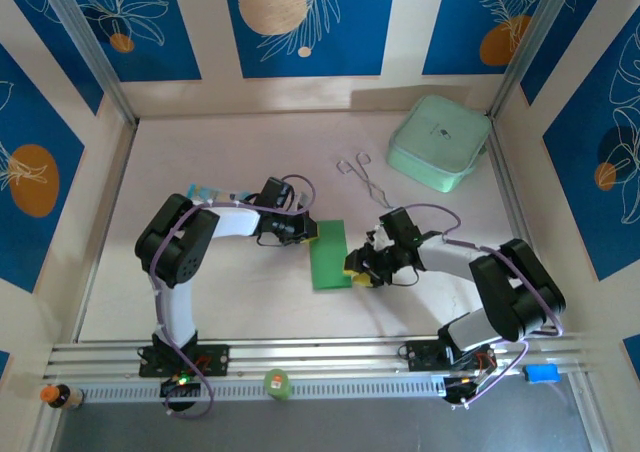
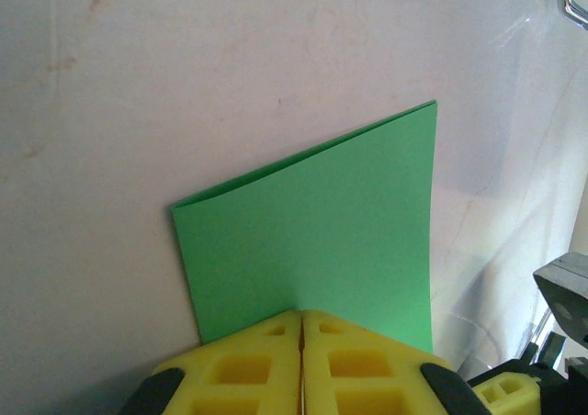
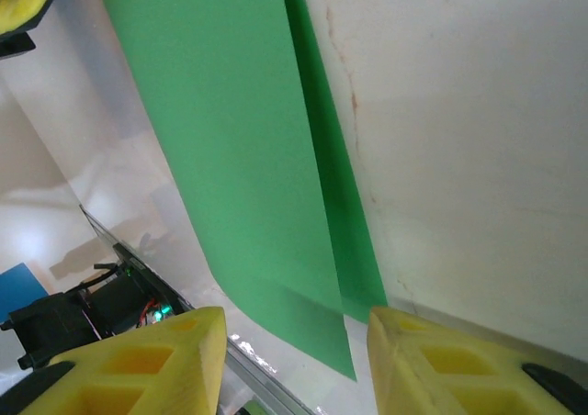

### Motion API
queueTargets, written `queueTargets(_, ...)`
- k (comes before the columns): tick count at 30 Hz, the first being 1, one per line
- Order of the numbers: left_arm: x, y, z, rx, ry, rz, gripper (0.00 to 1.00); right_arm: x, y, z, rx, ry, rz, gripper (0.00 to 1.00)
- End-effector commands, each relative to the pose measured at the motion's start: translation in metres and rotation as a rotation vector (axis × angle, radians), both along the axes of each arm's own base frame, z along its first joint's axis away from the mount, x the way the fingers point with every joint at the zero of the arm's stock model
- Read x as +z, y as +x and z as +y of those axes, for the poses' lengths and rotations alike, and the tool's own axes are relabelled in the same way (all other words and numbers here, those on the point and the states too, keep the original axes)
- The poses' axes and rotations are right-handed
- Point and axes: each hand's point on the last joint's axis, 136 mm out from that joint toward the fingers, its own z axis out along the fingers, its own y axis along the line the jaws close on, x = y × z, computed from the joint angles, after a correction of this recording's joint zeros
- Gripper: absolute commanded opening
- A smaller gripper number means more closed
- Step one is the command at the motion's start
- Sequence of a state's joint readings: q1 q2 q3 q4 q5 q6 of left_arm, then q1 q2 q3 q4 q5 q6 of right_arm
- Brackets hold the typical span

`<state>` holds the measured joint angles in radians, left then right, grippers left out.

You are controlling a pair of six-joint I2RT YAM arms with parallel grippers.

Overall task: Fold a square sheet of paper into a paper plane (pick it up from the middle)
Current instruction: First fold the square sheet of paper in half at the center of the table, then fold the triangle a second time at the center of the table.

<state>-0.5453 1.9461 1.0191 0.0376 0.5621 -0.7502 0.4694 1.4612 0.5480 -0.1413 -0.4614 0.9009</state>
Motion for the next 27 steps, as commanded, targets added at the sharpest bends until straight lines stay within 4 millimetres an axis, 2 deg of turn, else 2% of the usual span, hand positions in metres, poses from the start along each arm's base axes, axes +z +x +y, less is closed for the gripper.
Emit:
queueTargets(1,-0.033,-0.016,0.014,-0.005,0.076,0.087,0.1,0.012,0.005,0.011,0.027,0.049,-0.031,0.43)
queueTargets(14,-0.029,-0.015,0.01,-0.017,0.058,0.086,0.1,0.034,0.031,0.018,0.016,0.125,-0.146,0.4)
queueTargets(27,-0.023,-0.012,0.001,-0.044,0.012,0.073,0.11,0.026,0.049,0.017,0.001,0.147,-0.147,0.4)
